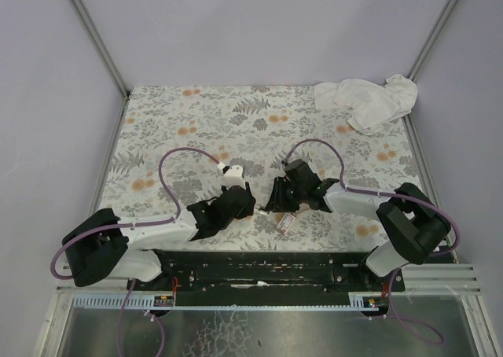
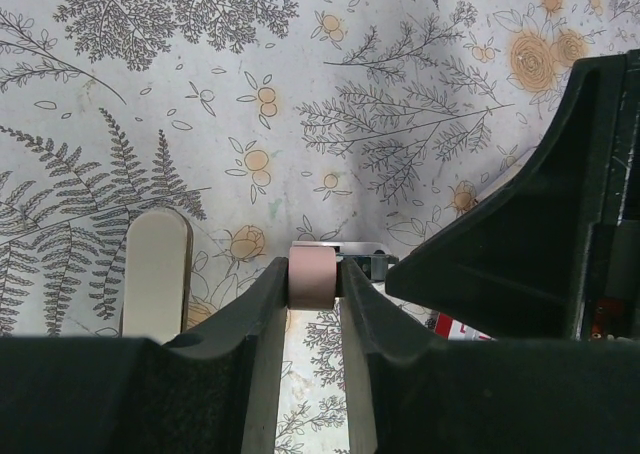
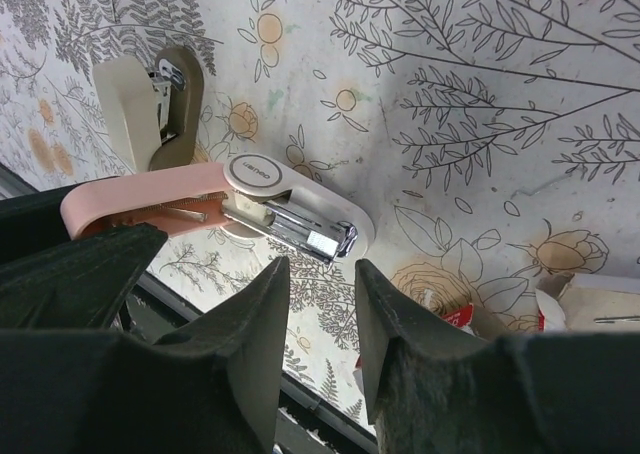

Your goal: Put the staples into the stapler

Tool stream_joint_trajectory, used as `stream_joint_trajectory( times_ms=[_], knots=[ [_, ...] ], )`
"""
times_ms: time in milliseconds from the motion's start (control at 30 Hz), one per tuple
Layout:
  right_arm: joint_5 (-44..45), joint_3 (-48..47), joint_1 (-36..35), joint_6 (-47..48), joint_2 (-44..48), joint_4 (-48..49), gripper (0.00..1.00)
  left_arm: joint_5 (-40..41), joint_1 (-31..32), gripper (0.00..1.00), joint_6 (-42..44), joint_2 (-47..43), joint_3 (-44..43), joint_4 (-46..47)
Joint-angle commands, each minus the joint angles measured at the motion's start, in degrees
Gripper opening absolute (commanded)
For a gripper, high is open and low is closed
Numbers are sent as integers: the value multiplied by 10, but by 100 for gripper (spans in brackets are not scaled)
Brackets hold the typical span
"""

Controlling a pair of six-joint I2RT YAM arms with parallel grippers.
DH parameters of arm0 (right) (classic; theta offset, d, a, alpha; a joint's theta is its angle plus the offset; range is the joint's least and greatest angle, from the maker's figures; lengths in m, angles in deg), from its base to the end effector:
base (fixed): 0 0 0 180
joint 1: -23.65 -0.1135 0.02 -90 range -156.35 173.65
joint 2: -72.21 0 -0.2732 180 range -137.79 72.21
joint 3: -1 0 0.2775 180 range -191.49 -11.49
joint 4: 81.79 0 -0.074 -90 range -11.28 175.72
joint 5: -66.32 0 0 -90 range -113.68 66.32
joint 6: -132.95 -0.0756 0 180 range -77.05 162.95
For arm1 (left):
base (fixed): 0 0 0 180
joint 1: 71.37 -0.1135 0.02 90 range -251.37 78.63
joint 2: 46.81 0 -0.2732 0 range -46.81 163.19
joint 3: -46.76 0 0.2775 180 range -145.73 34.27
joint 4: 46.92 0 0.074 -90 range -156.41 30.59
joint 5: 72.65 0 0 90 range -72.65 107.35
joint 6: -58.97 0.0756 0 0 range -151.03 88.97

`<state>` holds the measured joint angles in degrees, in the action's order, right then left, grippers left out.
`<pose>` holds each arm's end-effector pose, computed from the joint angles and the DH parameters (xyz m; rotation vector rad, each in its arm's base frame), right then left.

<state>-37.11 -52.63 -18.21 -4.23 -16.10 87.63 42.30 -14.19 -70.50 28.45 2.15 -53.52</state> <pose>0.2445 0.2426 0.1239 -0.0051 2.5790 0.9596 0.1909 -0.2371 0.1500 0.0993 2.1904 -0.4866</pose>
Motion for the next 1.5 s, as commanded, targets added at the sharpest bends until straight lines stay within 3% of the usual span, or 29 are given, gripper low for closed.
stream_joint_trajectory(
  times_ms=[0,267,567,767,1033,1100,1200,1333,1467],
  knots=[
    [-16,8,-1,-3,-12,25,39,29,7,11,-14,7,1,-4],
    [-15,15,-1,-2,-29,34,34,34,16,13,-18,19,-3,-11],
    [-12,14,-1,3,-44,31,31,28,56,41,-8,64,-39,-4],
    [-2,8,-1,13,-39,16,31,6,68,49,-13,90,-51,17],
    [19,-1,-1,42,-13,-17,32,-42,70,64,49,12,12,117],
    [26,-6,-1,56,0,-36,35,-63,58,70,86,-12,19,119],
    [49,-15,0,81,28,-74,41,-162,21,74,150,-26,9,98],
    [92,-33,5,113,58,-136,47,-188,-29,74,208,-15,-13,39],
    [97,-37,24,131,89,-167,53,-280,-86,74,256,-12,8,86]
  ],
)
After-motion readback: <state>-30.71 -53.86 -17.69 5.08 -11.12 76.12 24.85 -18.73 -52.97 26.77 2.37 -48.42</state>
